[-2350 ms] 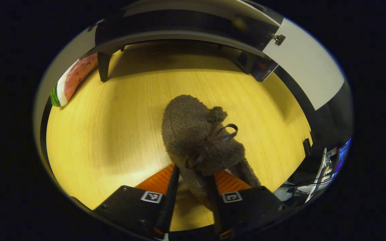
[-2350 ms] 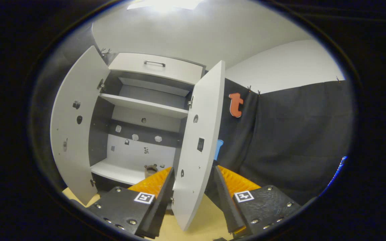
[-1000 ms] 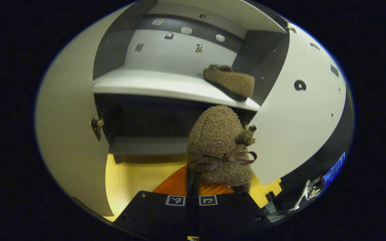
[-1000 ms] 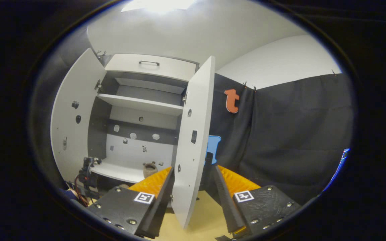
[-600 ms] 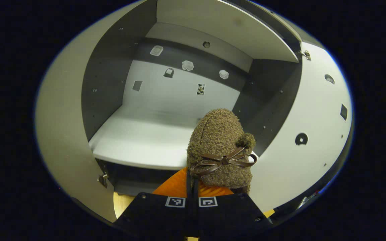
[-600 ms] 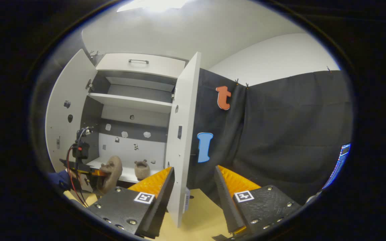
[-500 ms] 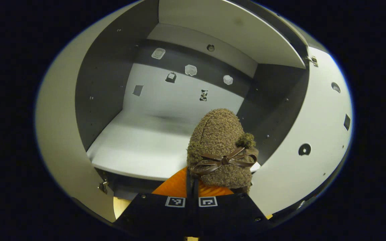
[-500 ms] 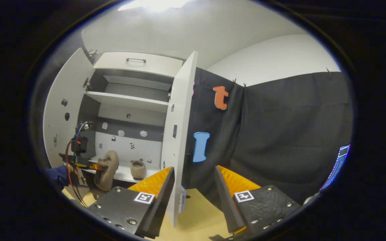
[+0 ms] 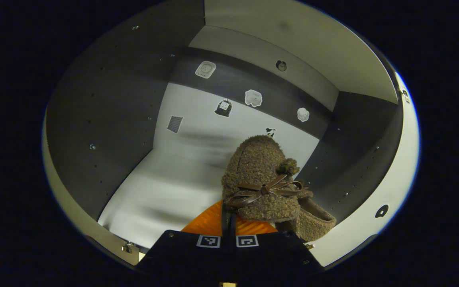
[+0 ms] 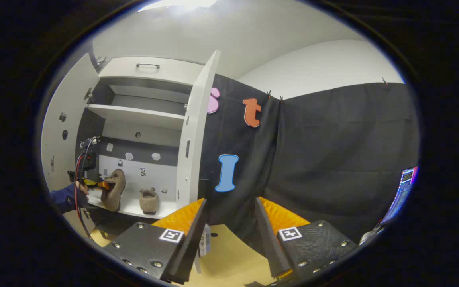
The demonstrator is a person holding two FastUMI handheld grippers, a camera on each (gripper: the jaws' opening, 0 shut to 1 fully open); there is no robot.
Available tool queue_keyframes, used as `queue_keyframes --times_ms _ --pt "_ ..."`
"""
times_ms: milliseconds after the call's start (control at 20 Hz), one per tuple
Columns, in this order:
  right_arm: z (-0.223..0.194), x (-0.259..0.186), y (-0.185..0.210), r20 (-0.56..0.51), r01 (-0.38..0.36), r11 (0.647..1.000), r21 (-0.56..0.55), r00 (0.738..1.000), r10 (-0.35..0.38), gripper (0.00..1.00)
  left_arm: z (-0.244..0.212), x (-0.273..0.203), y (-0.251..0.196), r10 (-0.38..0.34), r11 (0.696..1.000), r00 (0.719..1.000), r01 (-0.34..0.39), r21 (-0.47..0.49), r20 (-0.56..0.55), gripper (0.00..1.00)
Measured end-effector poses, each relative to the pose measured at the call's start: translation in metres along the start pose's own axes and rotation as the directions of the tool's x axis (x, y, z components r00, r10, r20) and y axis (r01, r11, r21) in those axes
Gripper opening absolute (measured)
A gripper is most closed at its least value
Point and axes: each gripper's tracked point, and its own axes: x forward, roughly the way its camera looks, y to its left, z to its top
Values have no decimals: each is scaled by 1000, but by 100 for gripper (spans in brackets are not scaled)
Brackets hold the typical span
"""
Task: Grab one shoe with the right hand and put it into the shoe cabinet, grab the other shoe with the left hand and put it into the shoe cabinet; then close the right door with the right hand and the left door with the left hand.
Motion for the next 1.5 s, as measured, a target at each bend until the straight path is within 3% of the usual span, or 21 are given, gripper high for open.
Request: queue_keyframes --times_ms 350,550,750,950,1050,1150,1250,1300,1350,1500 --pt "-19 -15 -22 -84 40 999 10 996 -39 72 -14 35 13 66 996 997 -64 66 -43 0" --pt "-22 -29 -42 -105 75 997 -7 992 -76 72 -14 56 16 88 996 993 -85 38 -79 0" --pt "-24 -45 -56 -134 128 992 -21 982 -130 72 -10 68 21 125 990 988 -119 74 -86 0" --pt "-16 -55 -65 -126 161 987 9 979 -159 72 -10 70 11 105 991 991 -97 94 -86 3" --pt "-12 -62 -68 -114 164 986 33 981 -160 72 -10 68 3 86 993 992 -78 93 -88 19" --pt "-14 -65 -73 -111 165 985 40 981 -160 72 -7 62 -5 70 994 995 -62 95 -78 24" --pt "-13 -67 -75 -109 158 987 43 982 -152 72 0 51 -14 55 992 997 -48 120 -50 60" --pt "-12 -68 -75 -107 152 987 48 983 -146 72 3 43 -18 51 989 998 -45 141 -41 58" --pt "-11 -67 -74 -106 141 989 54 985 -135 70 10 34 -25 36 988 999 -35 148 -10 77" --pt "-6 -63 -69 -94 108 992 63 990 -102 70 28 0 -47 -5 993 998 -2 120 56 91"
